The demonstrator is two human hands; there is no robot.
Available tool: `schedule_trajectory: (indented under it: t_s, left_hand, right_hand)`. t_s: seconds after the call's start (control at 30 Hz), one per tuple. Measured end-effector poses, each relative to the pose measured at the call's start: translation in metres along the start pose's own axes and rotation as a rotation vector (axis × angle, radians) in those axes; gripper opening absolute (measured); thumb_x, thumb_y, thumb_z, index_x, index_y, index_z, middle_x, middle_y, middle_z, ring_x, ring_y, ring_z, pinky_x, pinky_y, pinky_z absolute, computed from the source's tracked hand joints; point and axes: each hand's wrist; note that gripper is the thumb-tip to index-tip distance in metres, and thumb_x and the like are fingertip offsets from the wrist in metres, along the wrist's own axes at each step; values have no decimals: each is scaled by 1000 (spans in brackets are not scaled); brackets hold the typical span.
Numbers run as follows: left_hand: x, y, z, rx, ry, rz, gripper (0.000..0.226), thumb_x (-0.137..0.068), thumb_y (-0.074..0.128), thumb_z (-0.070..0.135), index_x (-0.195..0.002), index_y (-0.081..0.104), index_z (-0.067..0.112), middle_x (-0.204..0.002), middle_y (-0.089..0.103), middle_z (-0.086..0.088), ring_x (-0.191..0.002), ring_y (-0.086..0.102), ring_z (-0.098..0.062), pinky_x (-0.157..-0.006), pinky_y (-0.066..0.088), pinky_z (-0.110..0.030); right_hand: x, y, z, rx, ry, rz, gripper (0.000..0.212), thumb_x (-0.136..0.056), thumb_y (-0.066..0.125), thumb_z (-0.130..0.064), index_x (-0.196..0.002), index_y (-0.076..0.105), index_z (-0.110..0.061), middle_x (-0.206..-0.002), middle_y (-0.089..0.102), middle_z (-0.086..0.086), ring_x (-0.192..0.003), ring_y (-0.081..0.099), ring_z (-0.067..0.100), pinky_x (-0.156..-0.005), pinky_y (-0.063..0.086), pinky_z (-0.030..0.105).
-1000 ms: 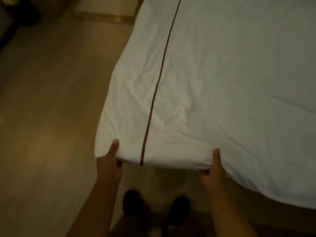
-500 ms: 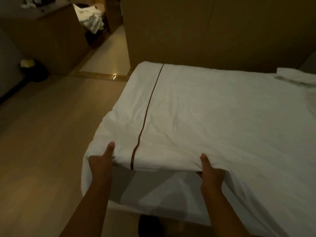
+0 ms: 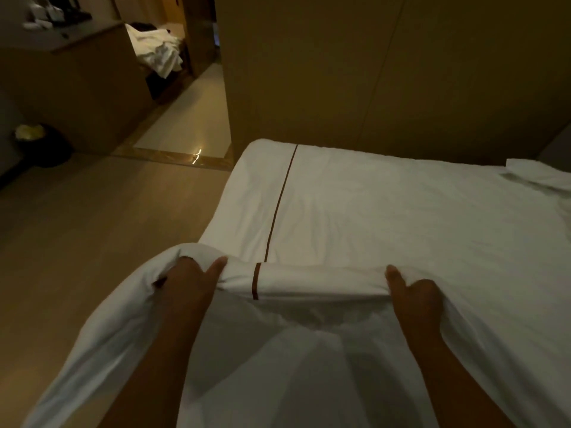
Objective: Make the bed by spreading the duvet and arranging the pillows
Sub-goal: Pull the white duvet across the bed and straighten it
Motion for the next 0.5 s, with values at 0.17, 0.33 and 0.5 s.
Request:
schedule_trajectory:
  t_s: [0.17,0.33,0.5]
  left_hand:
    - [-49,21,41,89,67,11,76,-80,61,63,-110,59,-7,-102,67,-23,-94,65,-38,-85,53,-44]
    - [-94,56,91,133,80,21,67,-82,63,58,-96,60,-8,-89,67,-21,-82,64,-34,-72,44,-34]
    - [-157,127,132,61,22,62,75,-82,60,60,-107,59,-10,-99,67,-28,-97,64,-40,-94,43,-48]
  right_hand:
    - [-60,19,-33,11,-82,40,62,-86,59,-55,-59,56,0,-63,61,21,-67,65,36,-65,47,38]
    - [-132,44,-49,76,-107,25,65,-88,58,-53,-74,65,11,-82,66,33,-82,66,42,-74,50,43]
    - [-222,110,-54,11,-94,16,71,-85,56,-60,-79,64,10,-85,66,33,-85,66,43,-75,51,46]
Point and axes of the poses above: each hand's wrist, its own x-axis away from the middle knuckle, its own y-axis out of the palm, z = x × y
